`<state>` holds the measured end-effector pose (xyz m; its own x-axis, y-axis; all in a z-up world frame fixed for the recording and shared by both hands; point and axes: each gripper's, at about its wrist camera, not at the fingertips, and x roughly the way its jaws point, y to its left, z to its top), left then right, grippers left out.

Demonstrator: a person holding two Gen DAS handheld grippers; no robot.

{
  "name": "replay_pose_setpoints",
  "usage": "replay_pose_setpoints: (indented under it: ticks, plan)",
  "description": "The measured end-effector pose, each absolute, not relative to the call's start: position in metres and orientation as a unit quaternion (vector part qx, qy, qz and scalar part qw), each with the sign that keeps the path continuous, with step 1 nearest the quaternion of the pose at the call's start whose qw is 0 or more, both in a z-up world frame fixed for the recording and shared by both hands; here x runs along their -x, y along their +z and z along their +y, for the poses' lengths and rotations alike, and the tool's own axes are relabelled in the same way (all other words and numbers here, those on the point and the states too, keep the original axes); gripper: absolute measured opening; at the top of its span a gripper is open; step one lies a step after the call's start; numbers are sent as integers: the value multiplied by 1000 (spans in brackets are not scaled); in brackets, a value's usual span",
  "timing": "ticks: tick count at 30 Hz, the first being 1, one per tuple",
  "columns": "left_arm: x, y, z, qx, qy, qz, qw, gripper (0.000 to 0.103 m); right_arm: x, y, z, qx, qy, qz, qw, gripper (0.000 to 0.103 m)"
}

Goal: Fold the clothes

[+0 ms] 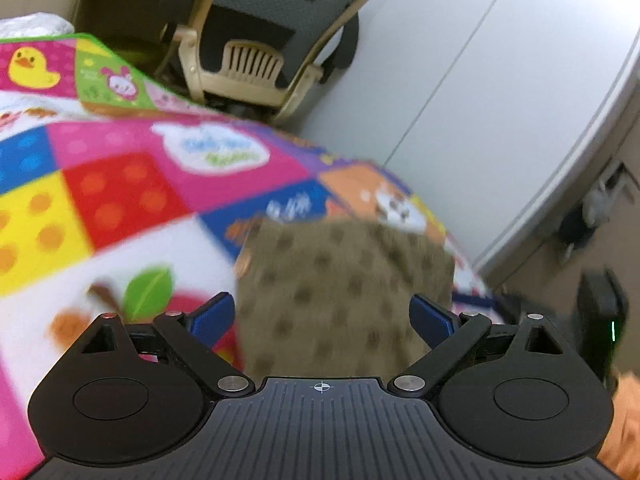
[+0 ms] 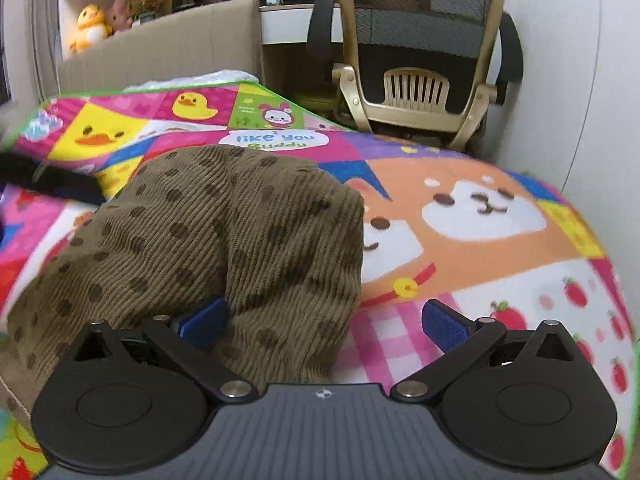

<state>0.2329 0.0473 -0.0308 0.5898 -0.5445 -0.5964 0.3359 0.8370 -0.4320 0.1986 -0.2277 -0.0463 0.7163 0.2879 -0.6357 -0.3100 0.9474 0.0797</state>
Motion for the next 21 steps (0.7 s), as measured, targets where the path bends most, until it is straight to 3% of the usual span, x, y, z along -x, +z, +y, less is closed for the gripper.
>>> replay_pose_setpoints:
  ticks: [8,14,21]
  plan:
    - [-179,-51,62,150,-262,402,865,97,-164,-16,-240,-43,237,297,924,103]
    - [-166,-53,46,123,-267,400,868,96,-132,-47,-179,173,222,303,911,103]
    - [-162,-53,43,107,-266,402,869,96,-148,-3,-202,103,241,272,926,103]
